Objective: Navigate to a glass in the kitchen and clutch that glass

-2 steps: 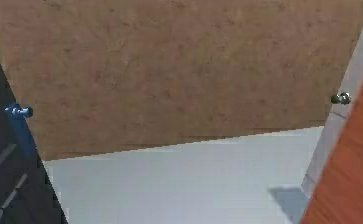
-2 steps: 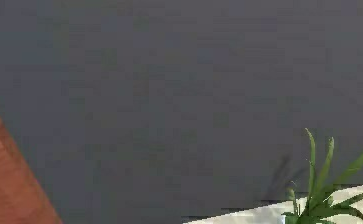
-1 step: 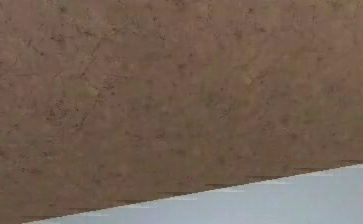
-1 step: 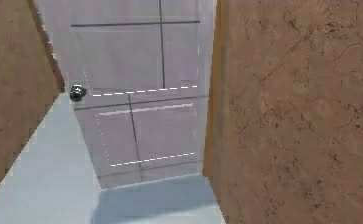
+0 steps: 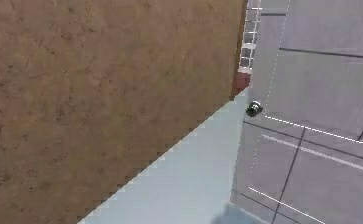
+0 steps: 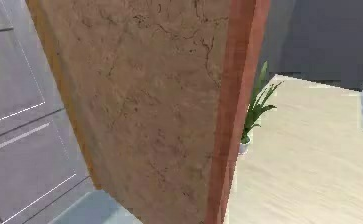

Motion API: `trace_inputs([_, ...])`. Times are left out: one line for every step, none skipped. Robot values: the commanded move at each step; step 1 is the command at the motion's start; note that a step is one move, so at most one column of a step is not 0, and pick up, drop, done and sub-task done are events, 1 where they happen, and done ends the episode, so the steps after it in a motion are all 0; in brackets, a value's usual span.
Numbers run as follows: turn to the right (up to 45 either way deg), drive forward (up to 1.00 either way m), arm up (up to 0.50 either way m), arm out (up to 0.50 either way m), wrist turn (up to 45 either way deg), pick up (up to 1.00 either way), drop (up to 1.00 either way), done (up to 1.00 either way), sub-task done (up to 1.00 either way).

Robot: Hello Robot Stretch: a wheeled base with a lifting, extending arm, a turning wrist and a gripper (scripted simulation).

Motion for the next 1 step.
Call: trace_inputs([0.0, 1.00, 0.00, 0.00, 0.0, 0.00, 0.00, 0.00, 0.00])
